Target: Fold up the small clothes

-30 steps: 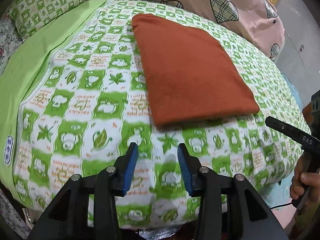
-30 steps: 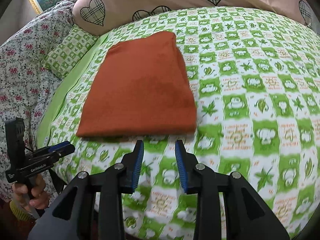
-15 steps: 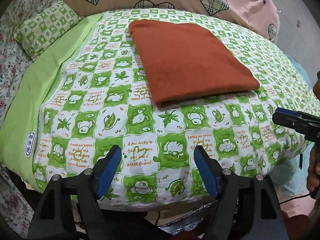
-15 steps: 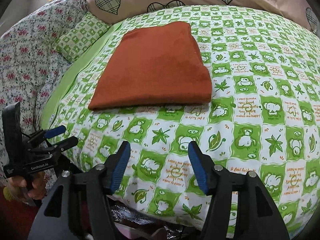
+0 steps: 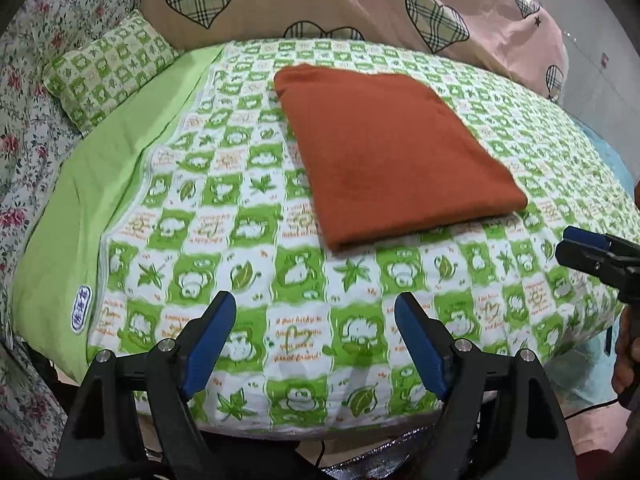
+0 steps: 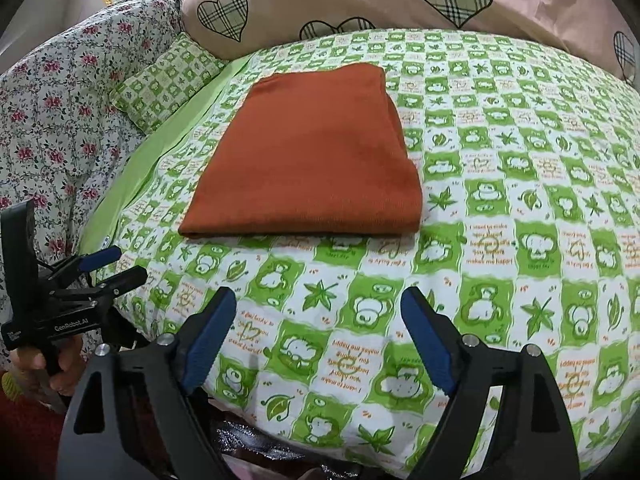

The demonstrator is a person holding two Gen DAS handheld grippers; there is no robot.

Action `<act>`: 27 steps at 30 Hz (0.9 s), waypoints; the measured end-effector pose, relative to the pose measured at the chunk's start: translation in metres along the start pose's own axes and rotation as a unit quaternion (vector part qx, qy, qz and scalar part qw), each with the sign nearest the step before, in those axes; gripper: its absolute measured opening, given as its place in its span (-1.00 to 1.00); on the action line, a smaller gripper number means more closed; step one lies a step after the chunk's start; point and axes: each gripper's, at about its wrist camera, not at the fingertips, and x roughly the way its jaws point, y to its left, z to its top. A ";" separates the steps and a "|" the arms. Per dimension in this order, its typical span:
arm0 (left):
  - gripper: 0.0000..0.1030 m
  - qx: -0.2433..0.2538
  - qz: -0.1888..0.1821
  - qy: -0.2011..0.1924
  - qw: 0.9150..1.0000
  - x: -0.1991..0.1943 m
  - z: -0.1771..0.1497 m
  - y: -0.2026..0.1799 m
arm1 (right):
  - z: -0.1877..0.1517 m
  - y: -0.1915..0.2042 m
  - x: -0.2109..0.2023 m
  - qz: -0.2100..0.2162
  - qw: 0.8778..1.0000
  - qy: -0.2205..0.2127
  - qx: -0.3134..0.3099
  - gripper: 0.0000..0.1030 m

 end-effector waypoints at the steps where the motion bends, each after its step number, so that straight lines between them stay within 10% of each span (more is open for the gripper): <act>1: 0.62 -0.002 0.000 -0.002 1.000 -0.001 0.002 0.000 | 0.002 0.001 -0.001 -0.002 1.000 -0.003 -0.002 0.67; 27: 0.85 0.005 0.033 0.001 0.999 0.017 0.037 -0.008 | 0.035 0.012 0.026 0.002 0.999 -0.002 -0.032 0.84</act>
